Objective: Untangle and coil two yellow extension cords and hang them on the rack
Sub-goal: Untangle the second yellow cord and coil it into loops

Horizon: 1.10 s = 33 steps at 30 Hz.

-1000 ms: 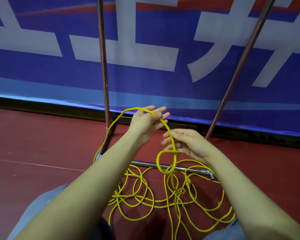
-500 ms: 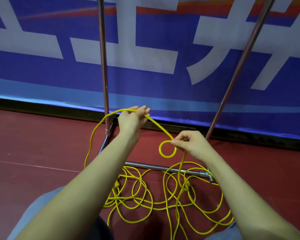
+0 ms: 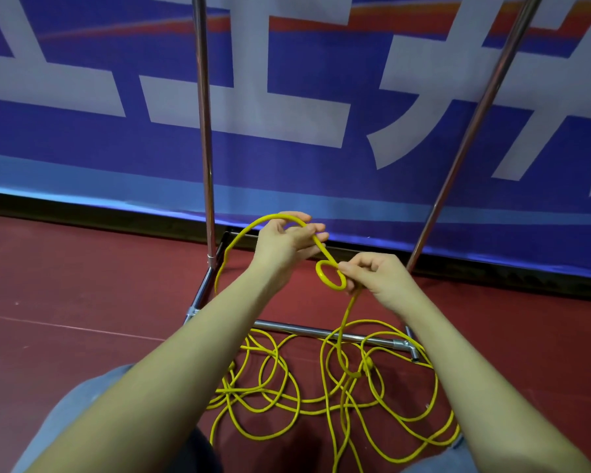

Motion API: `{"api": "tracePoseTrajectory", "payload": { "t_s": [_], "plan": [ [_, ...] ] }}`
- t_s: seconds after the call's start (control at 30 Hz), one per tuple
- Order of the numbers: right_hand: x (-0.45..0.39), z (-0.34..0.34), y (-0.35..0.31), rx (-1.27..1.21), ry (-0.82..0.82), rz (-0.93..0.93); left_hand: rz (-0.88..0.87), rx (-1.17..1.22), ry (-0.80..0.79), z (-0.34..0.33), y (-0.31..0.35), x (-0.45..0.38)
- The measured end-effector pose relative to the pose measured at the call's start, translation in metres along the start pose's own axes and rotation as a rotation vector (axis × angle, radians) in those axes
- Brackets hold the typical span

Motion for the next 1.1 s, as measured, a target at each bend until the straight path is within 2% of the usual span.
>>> {"api": "tracePoseTrajectory", "payload": {
  "t_s": [0.1, 0.23, 0.3, 0.4, 0.5, 0.6, 0.7, 0.83, 0.93, 1.0, 1.1],
  "plan": [
    [0.000, 0.004, -0.004, -0.086, 0.111, 0.043, -0.009, -0.023, 0.109, 0.006, -0.001, -0.003],
    [-0.002, 0.011, -0.003, -0.447, 0.208, 0.008, 0.008, -0.020, 0.205, 0.017, -0.001, -0.008],
    [-0.003, 0.015, -0.001, -0.536, 0.227, -0.002, 0.019, 0.021, 0.254, 0.024, 0.000, -0.011],
    [-0.001, 0.016, 0.004, -0.536, 0.215, -0.025, 0.017, 0.166, 0.311, 0.030, 0.005, -0.015],
    [0.002, 0.011, 0.002, -0.571, 0.111, -0.137, -0.014, 0.213, 0.309, 0.031, 0.012, -0.017],
    [0.004, 0.008, -0.006, -0.390, -0.008, -0.288, -0.044, 0.154, 0.282, 0.026, 0.016, -0.014],
    [0.007, -0.002, -0.012, -0.243, -0.156, -0.255, -0.069, 0.109, 0.283, 0.023, 0.018, -0.012],
    [0.009, -0.012, -0.020, -0.258, -0.251, -0.186, -0.105, 0.112, 0.325, 0.023, 0.023, -0.010],
    [0.009, -0.012, -0.018, -0.164, -0.336, -0.134, -0.077, 0.178, 0.335, 0.022, 0.027, -0.009],
    [0.008, -0.011, -0.011, -0.120, -0.307, -0.122, -0.049, 0.230, 0.339, 0.022, 0.027, -0.010],
    [0.002, -0.009, -0.001, -0.253, -0.169, -0.157, -0.017, 0.308, 0.297, 0.020, 0.026, -0.012]
  ]
}}
Point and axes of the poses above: each hand's wrist, its own x-axis away from the middle knuckle, its own z-axis out of the back of the hand, y = z × x, the point moved 2 cm from there along -x, towards the middle knuckle, and after that the axes turned 3 degrees about x, right-handed, at the moved point
